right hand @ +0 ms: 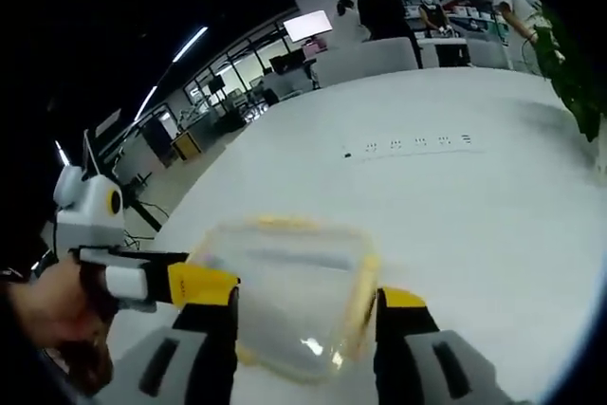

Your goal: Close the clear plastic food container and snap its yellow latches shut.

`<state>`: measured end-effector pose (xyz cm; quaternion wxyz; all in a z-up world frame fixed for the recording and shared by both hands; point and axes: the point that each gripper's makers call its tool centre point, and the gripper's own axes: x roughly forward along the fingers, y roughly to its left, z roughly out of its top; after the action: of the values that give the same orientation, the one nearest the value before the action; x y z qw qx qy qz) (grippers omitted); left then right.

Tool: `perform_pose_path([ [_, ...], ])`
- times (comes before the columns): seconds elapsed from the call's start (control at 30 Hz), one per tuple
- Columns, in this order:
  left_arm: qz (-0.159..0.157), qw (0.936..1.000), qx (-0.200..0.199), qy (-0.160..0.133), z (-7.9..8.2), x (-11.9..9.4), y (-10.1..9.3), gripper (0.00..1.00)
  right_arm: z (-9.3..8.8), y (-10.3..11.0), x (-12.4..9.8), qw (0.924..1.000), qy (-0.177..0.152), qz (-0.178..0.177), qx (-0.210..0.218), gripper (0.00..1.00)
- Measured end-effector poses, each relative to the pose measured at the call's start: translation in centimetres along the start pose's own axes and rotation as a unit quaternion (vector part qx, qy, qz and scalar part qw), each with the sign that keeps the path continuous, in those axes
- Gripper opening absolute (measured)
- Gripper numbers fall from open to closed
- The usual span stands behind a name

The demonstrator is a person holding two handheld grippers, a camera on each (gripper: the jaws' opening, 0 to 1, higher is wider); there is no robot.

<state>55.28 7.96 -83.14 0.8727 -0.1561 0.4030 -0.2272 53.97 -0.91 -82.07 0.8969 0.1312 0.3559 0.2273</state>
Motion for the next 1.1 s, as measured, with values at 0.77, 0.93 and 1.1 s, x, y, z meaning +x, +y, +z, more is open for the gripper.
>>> perform_pose_path([
  [0.77, 0.018, 0.9993, -0.012, -0.032, 0.3, -3.1, 1.0, 0.99, 1.5, 1.5, -2.4, 0.9977, -0.063, 0.024, 0.007, 0.97],
  [0.93, 0.011, 0.9993, 0.007, -0.034, 0.4, -5.4, 0.1, 0.99, 1.6, 3.1, -4.2, 0.9969, -0.069, 0.036, 0.008, 0.99],
  [1.1, 0.013, 0.9987, 0.009, -0.048, 0.4, -7.8, -0.2, 0.99, 1.5, 4.4, -5.9, 0.9965, -0.074, 0.04, -0.002, 1.0],
])
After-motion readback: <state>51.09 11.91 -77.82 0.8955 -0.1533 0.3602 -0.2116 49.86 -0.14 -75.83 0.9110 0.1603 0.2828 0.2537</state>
